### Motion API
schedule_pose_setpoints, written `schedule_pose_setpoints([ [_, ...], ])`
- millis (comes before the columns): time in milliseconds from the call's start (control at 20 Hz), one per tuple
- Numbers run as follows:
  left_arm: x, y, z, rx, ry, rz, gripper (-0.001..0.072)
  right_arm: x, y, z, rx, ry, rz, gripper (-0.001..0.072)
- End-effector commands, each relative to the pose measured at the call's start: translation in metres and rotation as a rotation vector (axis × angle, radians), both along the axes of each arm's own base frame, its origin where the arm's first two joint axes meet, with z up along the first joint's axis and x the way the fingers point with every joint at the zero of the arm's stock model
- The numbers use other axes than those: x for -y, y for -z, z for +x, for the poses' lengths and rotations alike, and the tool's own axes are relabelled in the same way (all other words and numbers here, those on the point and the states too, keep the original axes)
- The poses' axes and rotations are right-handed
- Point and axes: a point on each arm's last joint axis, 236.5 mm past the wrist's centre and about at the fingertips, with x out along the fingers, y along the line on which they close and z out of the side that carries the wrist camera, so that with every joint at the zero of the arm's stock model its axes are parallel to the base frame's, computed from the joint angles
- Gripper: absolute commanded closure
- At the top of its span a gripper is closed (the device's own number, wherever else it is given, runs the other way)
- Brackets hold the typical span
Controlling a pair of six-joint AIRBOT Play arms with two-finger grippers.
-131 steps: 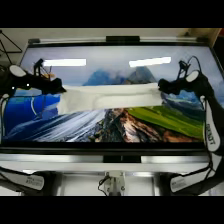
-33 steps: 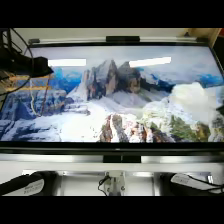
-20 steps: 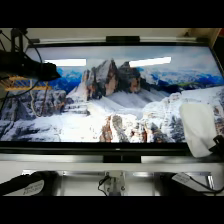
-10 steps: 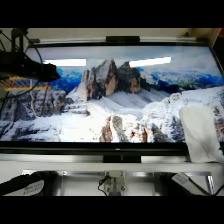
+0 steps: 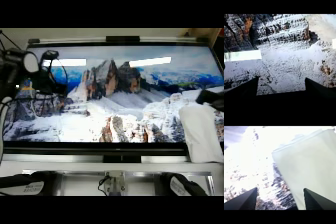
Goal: Fold the shirts.
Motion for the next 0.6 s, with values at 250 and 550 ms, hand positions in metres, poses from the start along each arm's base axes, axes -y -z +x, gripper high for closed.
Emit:
schedule_pose_setpoints([
  [250,0.017,0.021,-0.016,0.108,-0.002,-0.003,-0.0005,-0.106,0.046,-0.025,-0.305,-0.246,0.070,0.0036],
  [550,0.017,0.021,-0.016,0.108,-0.002,-0.003,-0.0005,-0.104,0.046,-0.024,-0.304,-0.245,0.066,0.0036],
])
